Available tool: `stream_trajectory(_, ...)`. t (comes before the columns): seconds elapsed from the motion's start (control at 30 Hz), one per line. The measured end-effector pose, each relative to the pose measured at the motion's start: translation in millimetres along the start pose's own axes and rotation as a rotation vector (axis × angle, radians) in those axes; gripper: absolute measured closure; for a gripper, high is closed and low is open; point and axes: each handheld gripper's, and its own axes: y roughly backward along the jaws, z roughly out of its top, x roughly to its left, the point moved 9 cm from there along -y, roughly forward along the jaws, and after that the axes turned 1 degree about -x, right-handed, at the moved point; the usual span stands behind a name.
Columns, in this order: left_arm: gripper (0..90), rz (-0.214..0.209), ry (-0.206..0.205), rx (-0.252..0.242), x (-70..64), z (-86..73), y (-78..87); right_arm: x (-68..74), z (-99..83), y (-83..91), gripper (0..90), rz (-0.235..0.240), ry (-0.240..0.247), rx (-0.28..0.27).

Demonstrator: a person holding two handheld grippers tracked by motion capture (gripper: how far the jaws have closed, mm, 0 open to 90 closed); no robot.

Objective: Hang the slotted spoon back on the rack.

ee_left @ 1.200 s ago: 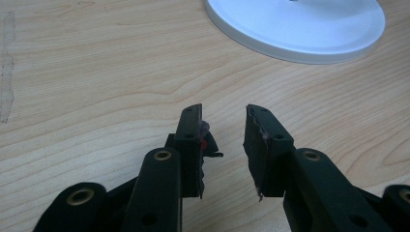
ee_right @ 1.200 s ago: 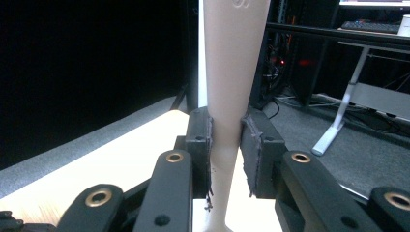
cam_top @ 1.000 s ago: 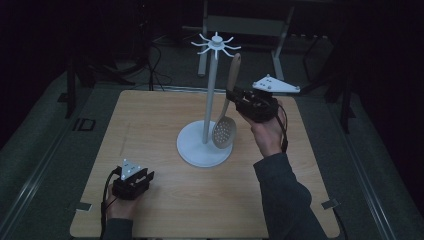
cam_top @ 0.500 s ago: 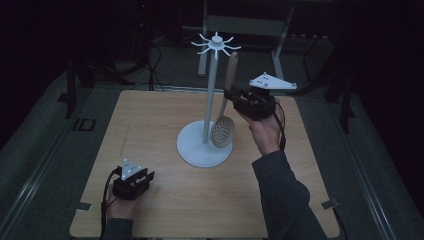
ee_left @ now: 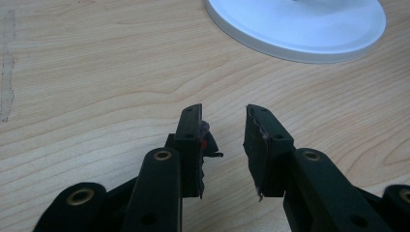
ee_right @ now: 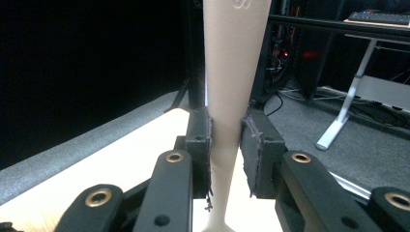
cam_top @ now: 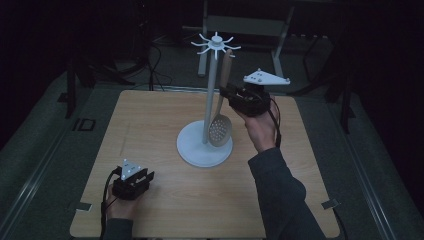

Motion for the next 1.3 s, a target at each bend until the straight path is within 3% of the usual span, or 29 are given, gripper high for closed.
stream_trajectory(0.47, 68.4, -0.001, -0.002, 0.005, -0.6, -0.6, -0.8, -1.7, -4.0, -3.4, 72.7, 0.001, 0.003, 0.019)
stream_trajectory(0.7, 68.3, -0.001, -0.002, 0.006, -1.2, -0.8, -1.3, 0.3, -4.0, 0.8, 59.4, 0.015, 0.007, 0.018)
stream_trajectory(0.93, 67.7, -0.003, -0.006, 0.009, -2.1, -1.2, -2.2, -3.6, -14.8, 2.1, 46.1, -0.019, 0.007, 0.054)
stream_trajectory(1.3, 61.7, 0.002, 0.002, 0.008, -0.9, -1.7, -2.7, -14.5, -40.6, 12.6, 38.5, -0.067, 0.015, 0.134)
